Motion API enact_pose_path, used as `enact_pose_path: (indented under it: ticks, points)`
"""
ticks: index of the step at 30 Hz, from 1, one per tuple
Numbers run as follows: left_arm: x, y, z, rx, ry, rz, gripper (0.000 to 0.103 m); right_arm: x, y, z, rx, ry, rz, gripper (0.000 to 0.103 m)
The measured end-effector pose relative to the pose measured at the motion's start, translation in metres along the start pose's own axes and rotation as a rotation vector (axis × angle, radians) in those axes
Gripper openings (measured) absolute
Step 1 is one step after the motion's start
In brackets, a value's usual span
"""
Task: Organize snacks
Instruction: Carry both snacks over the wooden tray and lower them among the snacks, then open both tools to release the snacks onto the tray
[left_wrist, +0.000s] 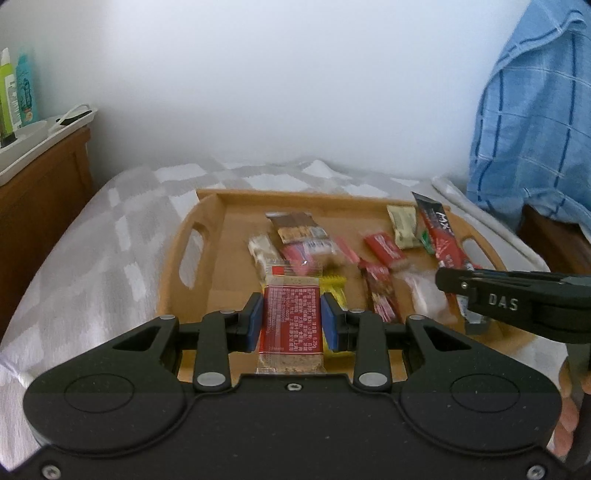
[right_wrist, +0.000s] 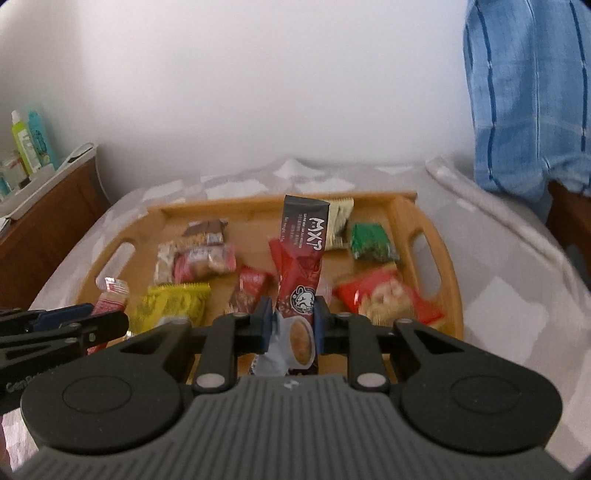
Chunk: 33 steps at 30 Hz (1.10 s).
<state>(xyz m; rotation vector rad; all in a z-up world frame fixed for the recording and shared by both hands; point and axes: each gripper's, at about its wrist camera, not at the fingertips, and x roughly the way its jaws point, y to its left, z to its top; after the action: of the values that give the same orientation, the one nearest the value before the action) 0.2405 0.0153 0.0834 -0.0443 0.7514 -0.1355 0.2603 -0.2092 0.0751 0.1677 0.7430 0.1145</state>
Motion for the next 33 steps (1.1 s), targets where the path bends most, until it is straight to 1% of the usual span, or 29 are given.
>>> enact_pose_path:
  ticks: [7, 13, 23, 29, 33]
  points:
    - [0.028, 0.010, 0.030, -0.036, -0.003, 0.004, 0.031, 0.015, 0.003, 0.021, 0.009, 0.003, 0.006, 0.026]
    - [0.057, 0.015, 0.044, -0.045, 0.009, 0.016, 0.031, 0.031, 0.013, 0.030, -0.032, 0.015, 0.009, 0.026]
    - [0.092, 0.019, 0.038, -0.048, 0.054, 0.028, 0.031, 0.060, 0.020, 0.028, -0.044, 0.049, 0.017, 0.026]
    - [0.102, 0.021, 0.035, -0.043, 0.066, 0.030, 0.031, 0.071, 0.022, 0.024, -0.036, 0.069, 0.020, 0.026]
    - [0.105, 0.021, 0.034, -0.048, 0.060, 0.030, 0.031, 0.075, 0.023, 0.022, -0.034, 0.075, 0.016, 0.026]
